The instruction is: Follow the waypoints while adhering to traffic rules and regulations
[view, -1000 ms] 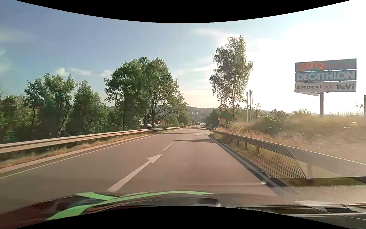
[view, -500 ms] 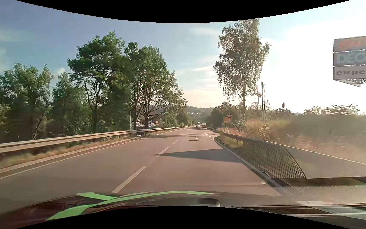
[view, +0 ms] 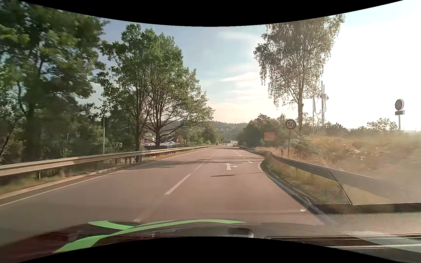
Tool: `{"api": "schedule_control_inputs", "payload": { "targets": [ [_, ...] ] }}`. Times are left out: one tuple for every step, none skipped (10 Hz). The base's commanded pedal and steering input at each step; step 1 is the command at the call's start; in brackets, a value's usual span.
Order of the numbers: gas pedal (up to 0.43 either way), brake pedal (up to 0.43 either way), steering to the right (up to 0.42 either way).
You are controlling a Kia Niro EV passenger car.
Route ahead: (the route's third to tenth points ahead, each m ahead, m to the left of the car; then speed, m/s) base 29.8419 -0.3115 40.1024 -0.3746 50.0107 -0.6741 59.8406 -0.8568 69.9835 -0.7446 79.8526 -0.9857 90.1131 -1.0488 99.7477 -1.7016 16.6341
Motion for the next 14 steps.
{"api": "schedule_control_inputs", "payload": {
  "targets": [
    [0.087, 0.000, 0.001],
    [0.098, 0.000, 0.001],
    [0.098, 0.000, 0.002],
    [0.098, 0.000, 0.003],
    [0.098, 0.000, 0.004],
    [0.098, 0.000, 0.004],
    [0.098, 0.000, 0.004],
    [0.087, 0.000, 0.004],
    [0.087, 0.000, 0.004],
    [0.087, 0.000, 0.005],
    [0.087, 0.000, 0.004],
    [0.087, 0.000, 0.004],
    [0.098, 0.000, 0.004],
    [0.110, 0.000, 0.004]
  ]
}}
